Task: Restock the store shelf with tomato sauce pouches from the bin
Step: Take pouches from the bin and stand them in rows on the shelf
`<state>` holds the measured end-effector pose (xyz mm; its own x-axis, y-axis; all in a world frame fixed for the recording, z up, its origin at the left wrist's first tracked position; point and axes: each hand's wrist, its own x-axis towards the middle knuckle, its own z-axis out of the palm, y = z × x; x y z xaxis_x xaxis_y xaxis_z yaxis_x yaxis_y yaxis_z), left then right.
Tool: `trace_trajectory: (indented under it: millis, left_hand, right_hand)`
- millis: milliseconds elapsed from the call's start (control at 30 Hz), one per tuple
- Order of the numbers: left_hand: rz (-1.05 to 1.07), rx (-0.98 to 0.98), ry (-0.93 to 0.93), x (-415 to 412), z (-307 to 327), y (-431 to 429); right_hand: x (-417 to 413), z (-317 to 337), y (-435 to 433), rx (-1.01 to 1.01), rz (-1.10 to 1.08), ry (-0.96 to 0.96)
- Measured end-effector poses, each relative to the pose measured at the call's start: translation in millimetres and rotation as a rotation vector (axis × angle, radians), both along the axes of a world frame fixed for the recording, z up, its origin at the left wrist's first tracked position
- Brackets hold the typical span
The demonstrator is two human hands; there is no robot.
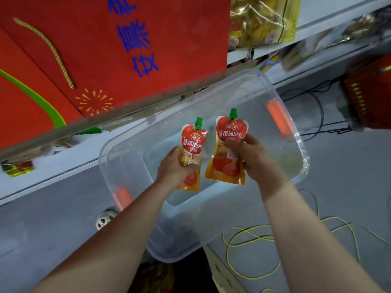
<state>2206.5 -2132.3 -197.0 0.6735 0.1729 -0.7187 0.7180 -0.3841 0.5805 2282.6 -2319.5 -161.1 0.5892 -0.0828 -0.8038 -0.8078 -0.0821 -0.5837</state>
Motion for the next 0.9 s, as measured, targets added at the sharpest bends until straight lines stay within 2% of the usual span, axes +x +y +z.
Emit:
trace_trajectory:
  millis: [133, 233, 467, 600, 900]
  left_hand:
    - [0.178, -0.315, -0.052, -17.1, 64.4, 15.6]
    - [0.300, -0.442, -0.096, -35.6, 116.2, 37.5]
    - [0.250, -0.417, -0.302, -87.3, 207.2, 121.1]
    - [0.203, -0.492, -0.425, -113.3, 260.4, 175.8]
    - [0.137, -0.485, -0.794, -140.9, 383.2, 284.3]
  right_hand:
    - [-29.9, 58.7, 13.7, 0.105, -0.068, -0.004]
    - [-56.1, 104.4, 33.9, 0.140, -0.131, -0.067]
    - [-117.1, 201.3, 100.8, 0.196, -0.114, -0.304]
    - [-142.6, 252.3, 150.9, 0.223, -0.087, -0.427]
    - [-160.3, 364.3, 252.4, 0.289, 0.062, -0.745]
